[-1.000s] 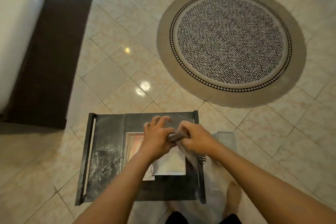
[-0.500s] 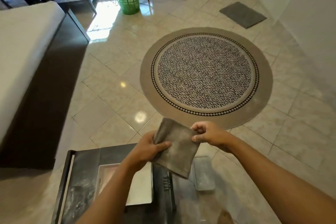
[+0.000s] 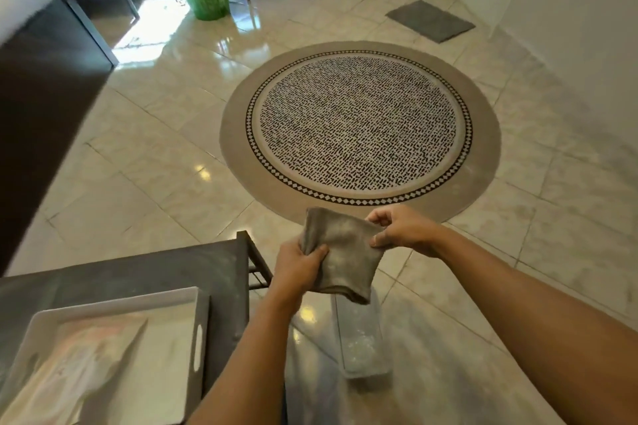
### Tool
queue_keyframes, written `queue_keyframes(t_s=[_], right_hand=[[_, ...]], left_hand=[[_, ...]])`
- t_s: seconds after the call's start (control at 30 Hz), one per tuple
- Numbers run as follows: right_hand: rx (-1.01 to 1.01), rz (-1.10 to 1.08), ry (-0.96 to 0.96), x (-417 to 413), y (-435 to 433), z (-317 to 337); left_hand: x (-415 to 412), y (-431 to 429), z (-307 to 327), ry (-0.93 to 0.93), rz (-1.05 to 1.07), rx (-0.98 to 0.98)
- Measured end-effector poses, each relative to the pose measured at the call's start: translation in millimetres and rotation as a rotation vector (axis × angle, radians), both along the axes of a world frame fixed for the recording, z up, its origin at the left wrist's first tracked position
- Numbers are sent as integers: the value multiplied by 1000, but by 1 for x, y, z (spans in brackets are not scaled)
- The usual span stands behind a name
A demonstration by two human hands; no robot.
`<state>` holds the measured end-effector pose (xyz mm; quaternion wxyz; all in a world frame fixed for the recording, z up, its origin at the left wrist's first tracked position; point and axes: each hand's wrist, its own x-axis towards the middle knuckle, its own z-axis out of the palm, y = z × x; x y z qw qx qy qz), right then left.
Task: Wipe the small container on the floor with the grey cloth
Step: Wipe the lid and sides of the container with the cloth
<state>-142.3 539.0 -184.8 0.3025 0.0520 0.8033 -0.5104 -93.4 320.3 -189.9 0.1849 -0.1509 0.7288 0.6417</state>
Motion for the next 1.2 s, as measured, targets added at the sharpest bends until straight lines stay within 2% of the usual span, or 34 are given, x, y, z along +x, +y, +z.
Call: queue_keyframes(t_s=[0.1,0.27,0.37,0.53,0.77,0.97,1.2], right_hand=[[-73,-70,36,7,1,-45],[-251,-123,31,48,5,-70],[-291,-110,108,98,7,-52],[-287,-149,361,196,11,0],[-234,-140,466,282,1,37],[-208,-148,485,281,-6,35],[-128,-163,371,231,-4,-35]], left_hand=[[16,4,-41,32,88,75],[59,8,-63,85,186,185],[105,10,-52,178,162,159],[192,14,-24,384,225,41],[266,10,8,478,251,-23],[261,4,9,494,270,-53],[226,15,-61,367,292,-51]])
